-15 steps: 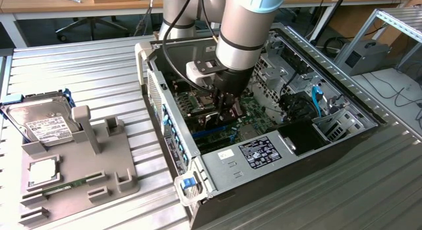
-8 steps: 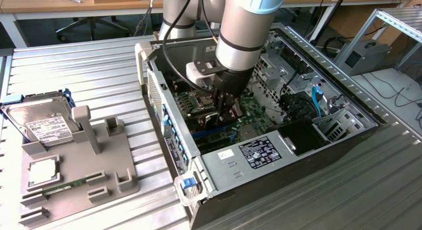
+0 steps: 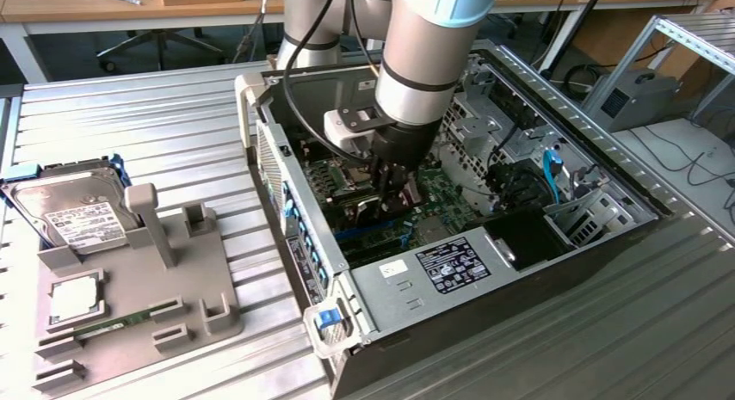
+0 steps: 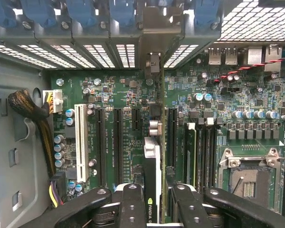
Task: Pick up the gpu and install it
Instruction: 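Insert the gpu into the slot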
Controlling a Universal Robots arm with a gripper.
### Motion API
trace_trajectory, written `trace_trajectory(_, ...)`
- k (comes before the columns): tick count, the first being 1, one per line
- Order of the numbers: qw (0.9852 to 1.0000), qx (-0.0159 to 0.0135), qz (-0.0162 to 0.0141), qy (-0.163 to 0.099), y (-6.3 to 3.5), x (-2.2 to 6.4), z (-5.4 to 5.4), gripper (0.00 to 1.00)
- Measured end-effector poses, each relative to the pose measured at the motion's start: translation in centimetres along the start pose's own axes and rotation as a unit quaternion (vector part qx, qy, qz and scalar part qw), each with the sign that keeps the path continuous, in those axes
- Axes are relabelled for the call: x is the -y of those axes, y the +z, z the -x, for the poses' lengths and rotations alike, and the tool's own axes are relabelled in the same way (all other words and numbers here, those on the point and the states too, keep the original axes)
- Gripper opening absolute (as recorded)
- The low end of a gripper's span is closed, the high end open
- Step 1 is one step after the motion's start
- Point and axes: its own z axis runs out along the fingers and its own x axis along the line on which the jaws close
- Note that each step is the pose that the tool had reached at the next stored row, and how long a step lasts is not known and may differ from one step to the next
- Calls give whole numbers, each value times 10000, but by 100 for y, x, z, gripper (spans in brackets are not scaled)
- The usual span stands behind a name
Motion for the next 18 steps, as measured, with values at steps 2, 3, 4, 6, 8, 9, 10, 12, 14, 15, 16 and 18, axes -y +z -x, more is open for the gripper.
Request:
trace_trajectory(2, 10000, 0, 0, 0, 0, 0, 0, 27)
trace_trajectory(3, 10000, 0, 0, 0, 0, 0, 0, 27)
trace_trajectory(4, 10000, 0, 0, 0, 0, 0, 0, 27)
trace_trajectory(6, 10000, 0, 0, 0, 0, 0, 0, 27)
trace_trajectory(8, 10000, 0, 0, 0, 0, 0, 0, 27)
trace_trajectory(9, 10000, 0, 0, 0, 0, 0, 0, 27)
trace_trajectory(10, 10000, 0, 0, 0, 0, 0, 0, 27)
trace_trajectory(12, 10000, 0, 0, 0, 0, 0, 0, 27)
trace_trajectory(14, 10000, 0, 0, 0, 0, 0, 0, 27)
trace_trajectory(15, 10000, 0, 0, 0, 0, 0, 0, 27)
trace_trajectory(16, 10000, 0, 0, 0, 0, 0, 0, 27)
trace_trajectory(18, 10000, 0, 0, 0, 0, 0, 0, 27)
